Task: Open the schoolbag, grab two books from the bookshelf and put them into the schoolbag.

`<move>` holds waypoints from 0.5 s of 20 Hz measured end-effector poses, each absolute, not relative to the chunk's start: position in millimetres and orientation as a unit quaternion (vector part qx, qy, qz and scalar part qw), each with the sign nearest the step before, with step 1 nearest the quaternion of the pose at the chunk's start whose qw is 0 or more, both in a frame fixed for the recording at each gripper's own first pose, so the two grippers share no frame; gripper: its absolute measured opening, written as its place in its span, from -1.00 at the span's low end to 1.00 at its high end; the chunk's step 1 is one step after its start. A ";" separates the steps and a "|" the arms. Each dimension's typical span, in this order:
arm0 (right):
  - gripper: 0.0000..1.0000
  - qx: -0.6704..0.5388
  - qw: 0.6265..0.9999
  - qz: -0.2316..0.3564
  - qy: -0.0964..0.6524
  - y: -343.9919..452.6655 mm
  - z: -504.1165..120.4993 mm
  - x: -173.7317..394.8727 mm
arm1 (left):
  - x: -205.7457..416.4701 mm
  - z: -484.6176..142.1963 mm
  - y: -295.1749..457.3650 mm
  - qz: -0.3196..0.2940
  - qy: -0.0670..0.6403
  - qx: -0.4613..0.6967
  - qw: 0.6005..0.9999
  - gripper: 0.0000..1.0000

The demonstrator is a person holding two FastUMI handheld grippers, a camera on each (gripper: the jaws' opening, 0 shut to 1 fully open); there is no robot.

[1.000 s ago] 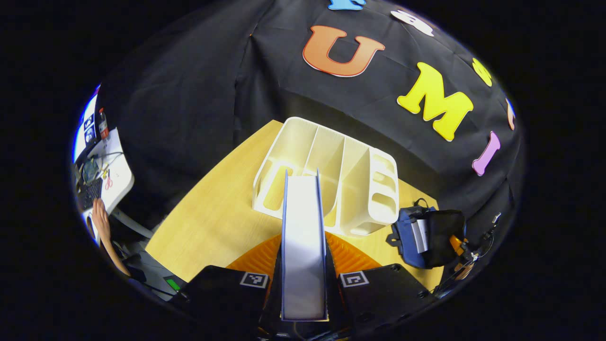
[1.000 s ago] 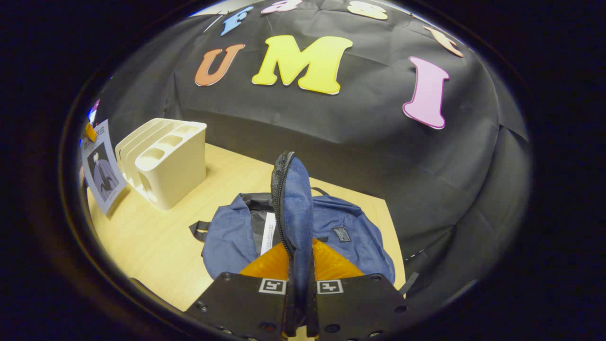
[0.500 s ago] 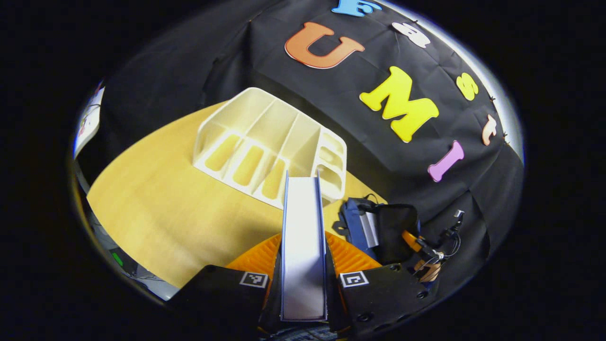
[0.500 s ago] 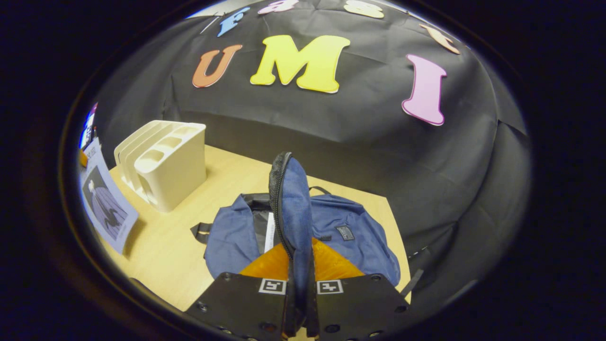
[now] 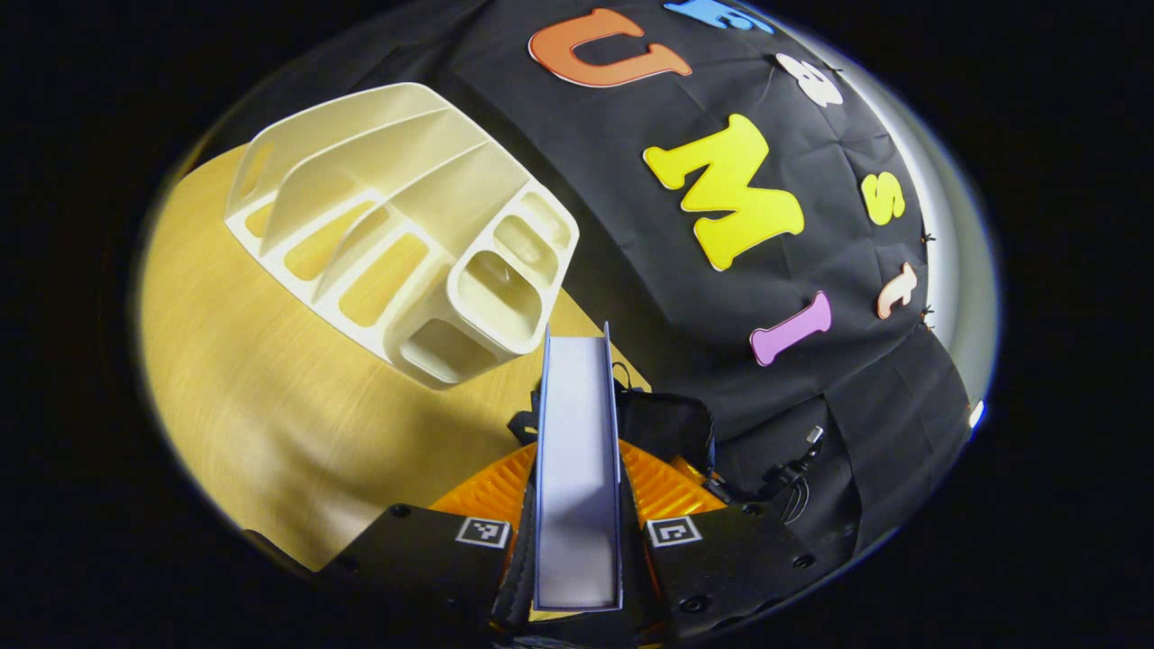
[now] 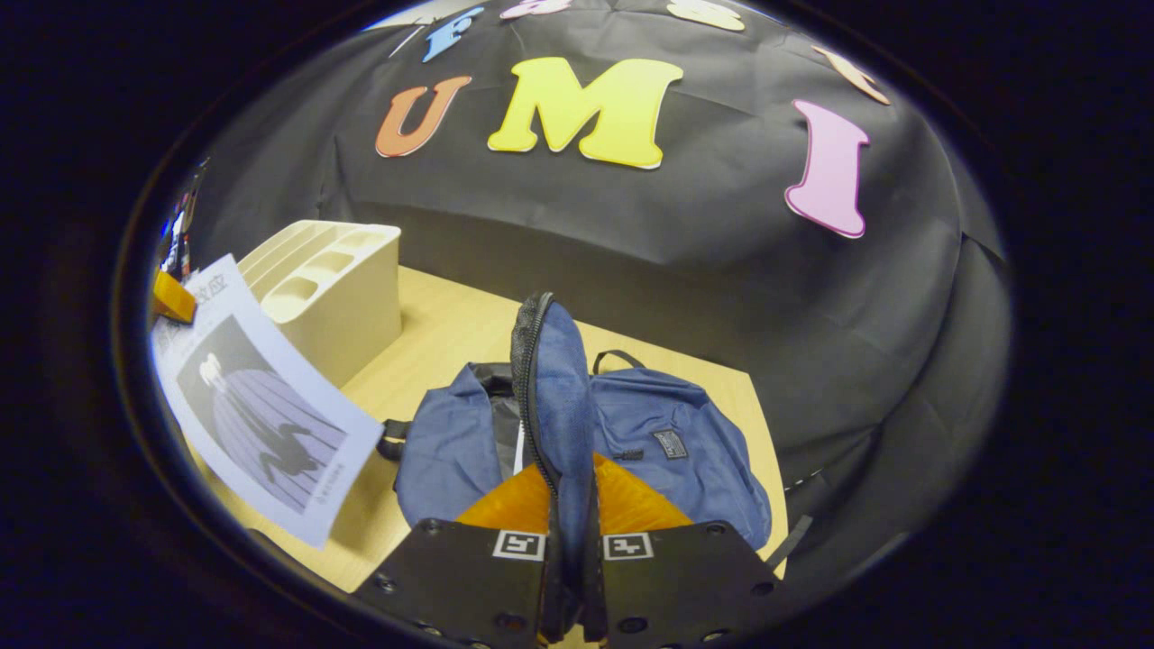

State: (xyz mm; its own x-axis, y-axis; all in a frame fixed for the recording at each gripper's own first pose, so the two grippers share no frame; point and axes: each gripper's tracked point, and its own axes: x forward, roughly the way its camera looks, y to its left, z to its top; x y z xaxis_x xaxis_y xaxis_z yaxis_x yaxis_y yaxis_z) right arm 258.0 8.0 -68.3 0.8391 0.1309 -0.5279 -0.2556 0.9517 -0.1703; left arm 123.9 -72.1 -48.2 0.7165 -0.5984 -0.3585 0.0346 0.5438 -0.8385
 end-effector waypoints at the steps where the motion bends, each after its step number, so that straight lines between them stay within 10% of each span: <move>1: -0.83 -0.111 0.950 0.107 0.270 9.1 -69.4 258.4 | 133.7 -52.3 -81.7 -0.192 0.325 -0.440 0.815 -0.18; 10: -0.82 -0.069 0.957 0.102 0.262 -10.8 -48.0 265.3 | 193.7 -50.1 -151.4 -0.191 0.342 -0.464 0.794 -0.19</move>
State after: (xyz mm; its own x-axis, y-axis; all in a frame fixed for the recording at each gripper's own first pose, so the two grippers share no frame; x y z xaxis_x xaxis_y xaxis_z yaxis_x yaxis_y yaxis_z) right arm 265.3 -10.8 -48.0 0.8418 0.1597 -0.5156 -0.2320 0.9695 -0.0785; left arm 193.7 -151.4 -50.1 0.6933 -0.6210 -0.3657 -0.0141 0.4957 -0.8684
